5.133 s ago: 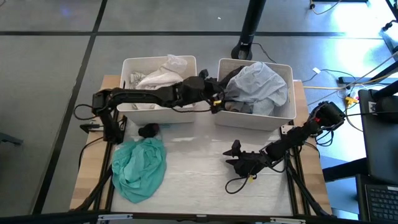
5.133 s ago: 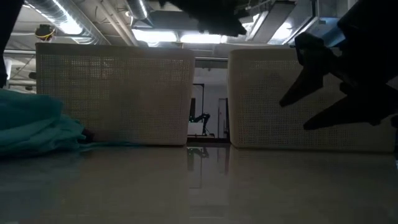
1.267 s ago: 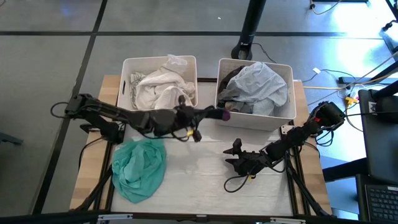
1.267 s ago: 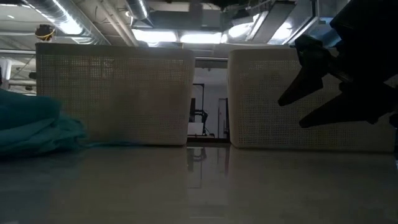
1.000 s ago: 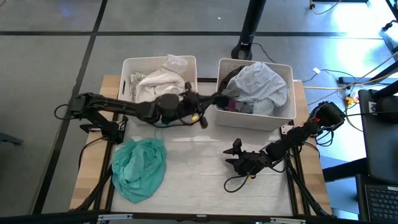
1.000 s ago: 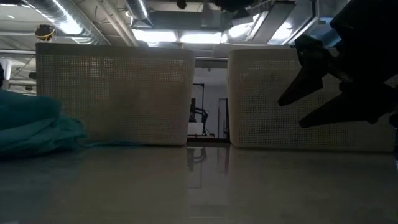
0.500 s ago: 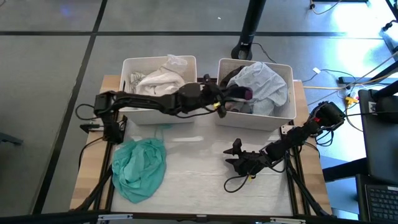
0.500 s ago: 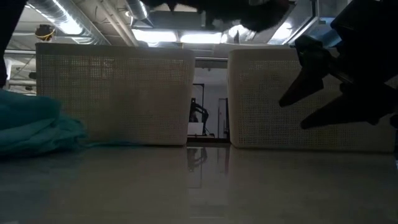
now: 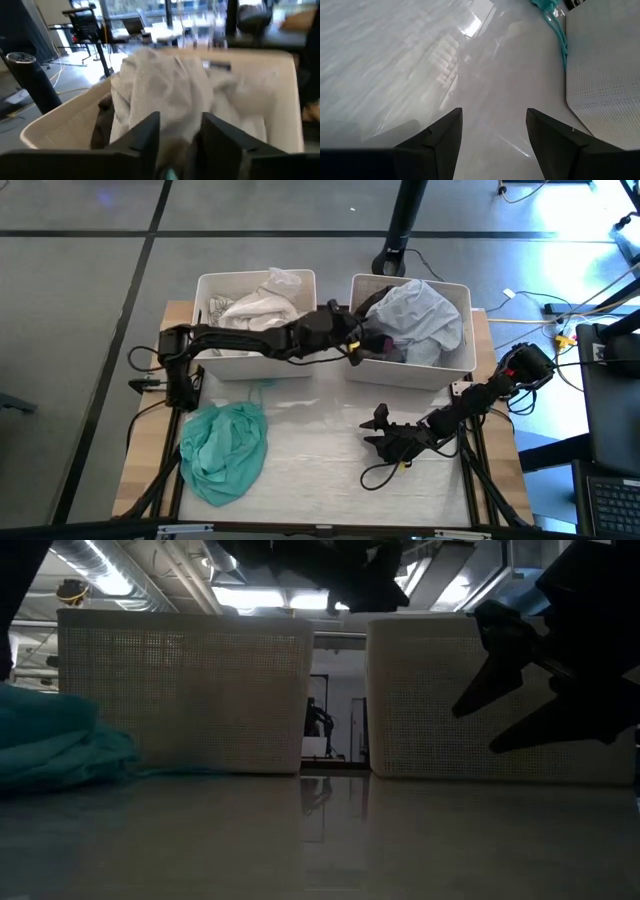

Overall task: Sort clothes
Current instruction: Put the light blue shirt into the right white bin

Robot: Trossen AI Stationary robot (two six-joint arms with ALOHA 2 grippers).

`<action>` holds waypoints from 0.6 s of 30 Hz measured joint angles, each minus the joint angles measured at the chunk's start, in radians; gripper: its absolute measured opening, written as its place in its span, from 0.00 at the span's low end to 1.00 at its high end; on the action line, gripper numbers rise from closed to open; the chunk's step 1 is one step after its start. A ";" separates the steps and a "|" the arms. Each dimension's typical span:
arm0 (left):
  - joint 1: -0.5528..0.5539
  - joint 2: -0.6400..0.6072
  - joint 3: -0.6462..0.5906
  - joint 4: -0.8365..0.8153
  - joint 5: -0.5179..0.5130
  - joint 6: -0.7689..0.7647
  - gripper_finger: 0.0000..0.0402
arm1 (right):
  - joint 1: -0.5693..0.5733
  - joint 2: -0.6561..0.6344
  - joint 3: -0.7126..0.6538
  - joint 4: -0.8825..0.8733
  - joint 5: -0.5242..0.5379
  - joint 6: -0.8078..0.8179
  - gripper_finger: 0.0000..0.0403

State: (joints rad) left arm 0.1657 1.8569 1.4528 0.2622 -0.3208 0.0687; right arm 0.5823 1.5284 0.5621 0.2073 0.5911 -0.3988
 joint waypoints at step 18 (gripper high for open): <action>-0.405 -0.377 0.000 -0.762 -0.075 -0.125 0.50 | 0.000 0.000 0.000 0.016 0.000 0.009 0.55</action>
State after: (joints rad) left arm -0.2392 1.4796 1.4532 -0.5002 -0.3962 -0.0561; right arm 0.5823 1.5284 0.5617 0.2237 0.5910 -0.3899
